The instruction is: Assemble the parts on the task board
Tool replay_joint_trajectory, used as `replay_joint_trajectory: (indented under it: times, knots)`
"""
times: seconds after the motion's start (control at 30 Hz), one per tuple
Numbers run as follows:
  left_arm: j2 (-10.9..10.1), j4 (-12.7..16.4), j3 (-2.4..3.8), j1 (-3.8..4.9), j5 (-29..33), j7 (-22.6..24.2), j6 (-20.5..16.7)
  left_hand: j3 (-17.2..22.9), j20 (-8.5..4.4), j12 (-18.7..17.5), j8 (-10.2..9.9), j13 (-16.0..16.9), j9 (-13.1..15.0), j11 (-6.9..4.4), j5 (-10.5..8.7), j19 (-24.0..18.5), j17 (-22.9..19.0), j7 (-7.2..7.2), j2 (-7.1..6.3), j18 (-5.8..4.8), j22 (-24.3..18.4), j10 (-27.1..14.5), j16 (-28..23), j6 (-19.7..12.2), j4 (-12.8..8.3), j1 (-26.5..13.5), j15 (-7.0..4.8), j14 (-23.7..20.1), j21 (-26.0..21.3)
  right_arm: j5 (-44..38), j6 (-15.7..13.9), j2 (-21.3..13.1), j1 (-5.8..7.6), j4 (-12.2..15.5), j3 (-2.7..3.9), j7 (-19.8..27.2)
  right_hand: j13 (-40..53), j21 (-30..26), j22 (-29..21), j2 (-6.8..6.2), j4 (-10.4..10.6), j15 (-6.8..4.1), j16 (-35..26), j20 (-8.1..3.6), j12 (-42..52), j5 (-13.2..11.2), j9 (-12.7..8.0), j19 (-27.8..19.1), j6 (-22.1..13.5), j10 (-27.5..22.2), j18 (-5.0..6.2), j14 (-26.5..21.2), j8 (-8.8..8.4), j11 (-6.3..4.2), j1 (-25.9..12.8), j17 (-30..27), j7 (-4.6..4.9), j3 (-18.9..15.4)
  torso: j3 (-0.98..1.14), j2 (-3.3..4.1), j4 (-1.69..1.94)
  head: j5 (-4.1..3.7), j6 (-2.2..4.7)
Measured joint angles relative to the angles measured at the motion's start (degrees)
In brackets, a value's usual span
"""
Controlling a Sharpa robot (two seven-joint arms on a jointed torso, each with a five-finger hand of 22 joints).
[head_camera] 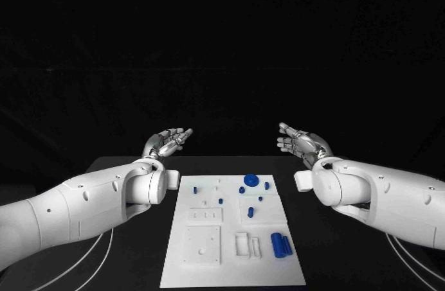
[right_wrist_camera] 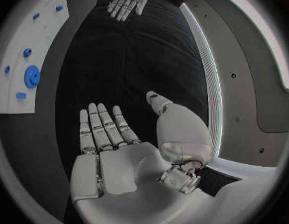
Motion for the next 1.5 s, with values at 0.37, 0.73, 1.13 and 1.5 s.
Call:
replay_joint_trajectory:
  times: [0.37,0.73,1.13,1.5]
  knots:
    - [1.2,-3.8,-1.15,1.75,0.7,-3.5,5.6,1.0,0.21,0.3,0.8,0.2,1.2,0.46,0.22,0.8,1.2,0.32,-0.25,0.00,2.1,1.6,0.7,1.0,0.3,2.4,0.35,1.0,0.7,-0.9,11.3,0.4,3.56,-4.5,-1.83,-8.7,0.3,0.5,1.9,0.36,-3.5,0.51,1.9,0.11,0.4,0.0,0.8,3.0,2.9,4.3,0.98,3.2,1.98,0.54,7.3,1.5,0.18,-0.6,-0.01,0.00,-0.01,0.01,-0.01]
    - [-0.1,-2.5,-1.21,1.81,0.5,-3.8,8.6,-2.1,-3.32,4.4,4.1,1.7,1.9,4.01,4.43,12.4,3.0,3.31,5.78,1.38,1.9,12.2,6.5,10.1,-8.4,9.5,1.16,13.2,3.4,-17.0,11.3,2.3,3.58,-9.7,-1.86,-9.3,1.2,2.7,1.9,-1.55,-13.6,-1.74,7.3,-0.22,4.8,4.9,1.2,14.8,13.6,16.8,5.46,15.7,6.05,-2.29,12.8,3.6,1.37,6.8,-0.09,-0.12,0.09,0.78,-0.34]
    - [-3.3,2.8,-1.19,2.25,-1.0,-3.4,10.7,0.1,-8.21,6.0,4.1,2.4,-1.5,2.19,4.66,27.1,5.4,4.20,9.50,2.87,1.6,25.4,12.2,20.0,-21.0,7.3,-4.10,30.0,7.9,-42.9,9.7,4.5,3.59,-13.0,-1.78,-8.5,1.2,14.4,1.9,-2.87,-20.5,-12.42,19.8,-4.81,6.8,2.0,0.7,42.6,23.6,27.8,11.06,40.6,7.67,-7.05,14.1,14.5,0.94,15.7,-0.16,0.78,0.24,0.65,0.44]
    - [-6.8,9.7,-1.13,3.02,-2.5,-2.9,12.7,1.1,-10.43,4.0,2.9,1.8,-2.6,2.49,3.99,30.3,7.7,4.19,8.79,2.28,2.1,26.0,14.8,20.4,-23.9,5.8,-6.11,33.4,10.3,-67.5,12.1,5.5,3.60,-11.1,-1.50,-9.7,0.4,36.0,2.0,-4.80,-21.1,-14.56,44.5,-13.24,4.8,4.3,-0.3,56.8,24.9,29.3,8.87,48.5,6.26,-8.56,16.5,31.8,0.82,11.9,-0.25,2.65,1.08,-0.14,1.06]
